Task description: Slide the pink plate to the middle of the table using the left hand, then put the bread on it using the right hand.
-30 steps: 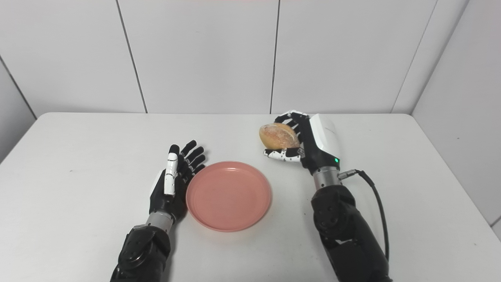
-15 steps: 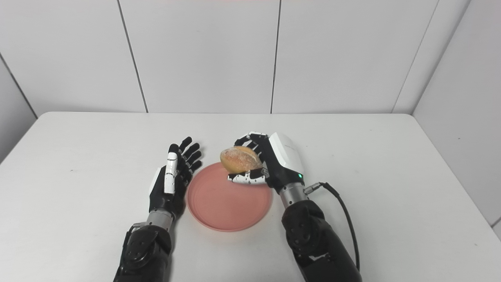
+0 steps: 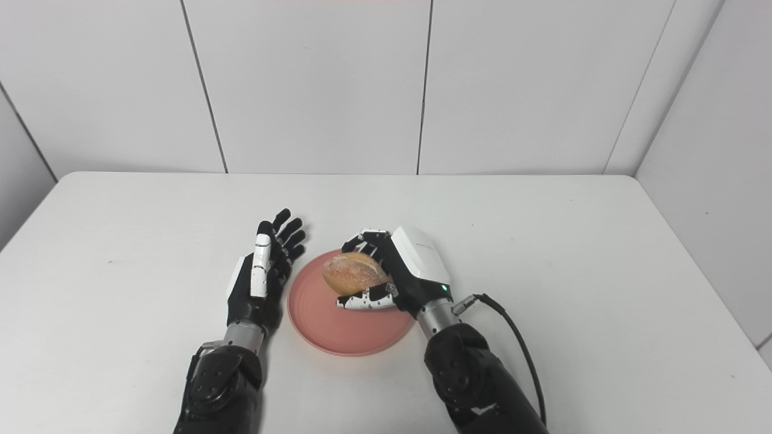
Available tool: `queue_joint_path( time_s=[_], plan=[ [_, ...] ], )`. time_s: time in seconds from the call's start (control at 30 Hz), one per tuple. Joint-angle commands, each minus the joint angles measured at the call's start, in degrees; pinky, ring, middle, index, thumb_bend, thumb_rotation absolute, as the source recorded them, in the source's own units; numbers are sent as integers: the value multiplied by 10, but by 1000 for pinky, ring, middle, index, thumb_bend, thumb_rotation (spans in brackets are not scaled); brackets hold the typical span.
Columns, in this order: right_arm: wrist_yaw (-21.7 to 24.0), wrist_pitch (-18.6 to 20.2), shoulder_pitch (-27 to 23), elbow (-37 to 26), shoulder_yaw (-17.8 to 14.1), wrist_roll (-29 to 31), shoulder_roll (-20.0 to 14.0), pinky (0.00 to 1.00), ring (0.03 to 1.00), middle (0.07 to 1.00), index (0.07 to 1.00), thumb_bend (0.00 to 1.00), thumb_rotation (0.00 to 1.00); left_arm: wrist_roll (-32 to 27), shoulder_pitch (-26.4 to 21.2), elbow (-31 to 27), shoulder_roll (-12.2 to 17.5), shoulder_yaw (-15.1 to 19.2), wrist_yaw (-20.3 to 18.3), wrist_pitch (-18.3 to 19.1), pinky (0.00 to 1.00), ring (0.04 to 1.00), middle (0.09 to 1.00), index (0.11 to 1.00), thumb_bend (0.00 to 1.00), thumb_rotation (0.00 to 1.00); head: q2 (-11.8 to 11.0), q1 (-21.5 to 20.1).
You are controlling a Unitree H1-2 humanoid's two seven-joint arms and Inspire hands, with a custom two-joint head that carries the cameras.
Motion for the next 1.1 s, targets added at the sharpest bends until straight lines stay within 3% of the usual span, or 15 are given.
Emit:
queue_joint_path(
  time_s=[0.0, 0.2, 0.27, 0.3, 0.33, 0.53, 0.7, 0.9, 1.07],
  plan=[
    [-1, -28, -13, -10, 1, -8, -3, 360, 451, 456, 539, 515, 0, 4, -13, -2, 3, 0, 2, -10, 923, 915, 912, 907, 562, 1000, 0, 0],
    [4, -27, -12, -11, 7, -21, -5, 347, 440, 449, 547, 513, 3, 9, -12, -3, 3, -4, 1, -14, 918, 918, 911, 904, 572, 1000, 1, -1],
    [6, -31, -10, -10, 8, -21, -6, 386, 484, 548, 509, 505, 112, 7, -11, -3, 2, -4, 1, -14, 913, 916, 908, 900, 569, 1000, 1, -1],
    [7, -32, -10, -10, 8, -21, -6, 408, 507, 582, 637, 535, 241, 7, -11, -3, 2, -3, 1, -14, 909, 913, 906, 898, 564, 1000, 1, -1],
    [8, -34, -9, -10, 10, -23, -8, 451, 549, 622, 697, 570, 357, 7, -11, -3, 2, -4, 2, -14, 902, 910, 903, 895, 564, 1000, 2, -1],
    [23, -36, -6, -21, 14, -21, -20, 636, 716, 766, 800, 653, 592, 9, -11, -3, 3, -6, 0, -16, 899, 911, 905, 894, 561, 1000, 3, -1],
    [29, -52, 0, -32, 6, -1, -25, 752, 831, 868, 890, 697, 700, 9, -11, -2, 4, -8, -2, -19, 901, 914, 908, 894, 566, 1000, 3, 0],
    [31, -63, 6, -48, 2, 1, -32, 821, 892, 925, 963, 725, 836, 6, -8, -9, 3, -11, -5, -18, 925, 929, 925, 912, 573, 1000, 3, -3],
    [22, -75, 16, -60, -7, 3, -34, 837, 904, 936, 981, 714, 847, 9, -6, -20, 5, -16, -7, -16, 947, 945, 941, 927, 574, 1000, 3, -4]
  ],
)
